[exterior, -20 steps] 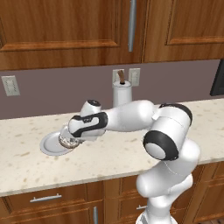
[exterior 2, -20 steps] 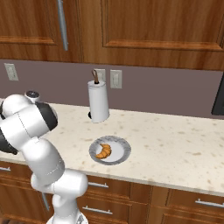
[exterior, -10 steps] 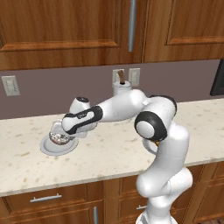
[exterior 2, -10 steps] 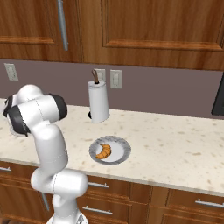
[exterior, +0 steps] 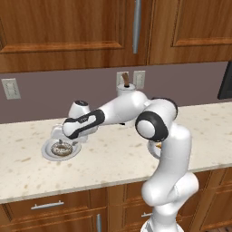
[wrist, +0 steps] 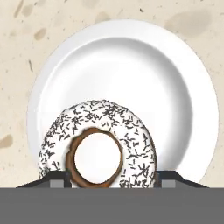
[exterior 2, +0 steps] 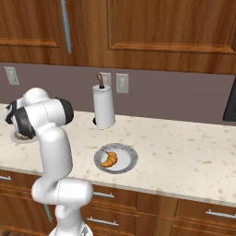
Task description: Place the pastries on the plates.
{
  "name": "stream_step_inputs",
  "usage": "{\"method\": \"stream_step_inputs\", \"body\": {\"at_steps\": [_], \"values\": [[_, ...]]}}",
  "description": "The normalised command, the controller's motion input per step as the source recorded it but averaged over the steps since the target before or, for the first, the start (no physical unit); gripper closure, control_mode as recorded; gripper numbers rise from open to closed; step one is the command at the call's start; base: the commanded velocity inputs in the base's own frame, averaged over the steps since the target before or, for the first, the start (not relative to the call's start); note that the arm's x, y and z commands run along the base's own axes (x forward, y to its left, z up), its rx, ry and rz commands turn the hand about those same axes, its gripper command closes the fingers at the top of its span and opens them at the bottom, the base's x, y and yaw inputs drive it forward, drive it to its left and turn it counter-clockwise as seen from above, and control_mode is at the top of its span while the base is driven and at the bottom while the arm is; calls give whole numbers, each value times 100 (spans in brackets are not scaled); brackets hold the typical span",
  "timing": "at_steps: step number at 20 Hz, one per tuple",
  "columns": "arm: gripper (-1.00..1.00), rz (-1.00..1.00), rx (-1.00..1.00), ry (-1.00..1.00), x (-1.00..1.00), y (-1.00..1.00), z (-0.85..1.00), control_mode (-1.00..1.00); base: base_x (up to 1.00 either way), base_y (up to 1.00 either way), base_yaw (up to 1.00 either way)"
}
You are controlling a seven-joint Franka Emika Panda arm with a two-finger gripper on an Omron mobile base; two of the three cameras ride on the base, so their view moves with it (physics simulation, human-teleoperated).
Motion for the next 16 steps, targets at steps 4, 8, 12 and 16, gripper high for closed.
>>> {"method": "stream_step_inputs", "body": {"at_steps": [4,8,12,16], "values": [[-100,0,0,-8,-1,-4,7,-100,0,0,0],[-100,0,0,-15,-47,-30,29,-100,0,0,0],[-100,0,0,-15,-99,-30,5,-100,0,0,0],[-100,0,0,-14,-100,-43,28,-100,0,0,0]]}}
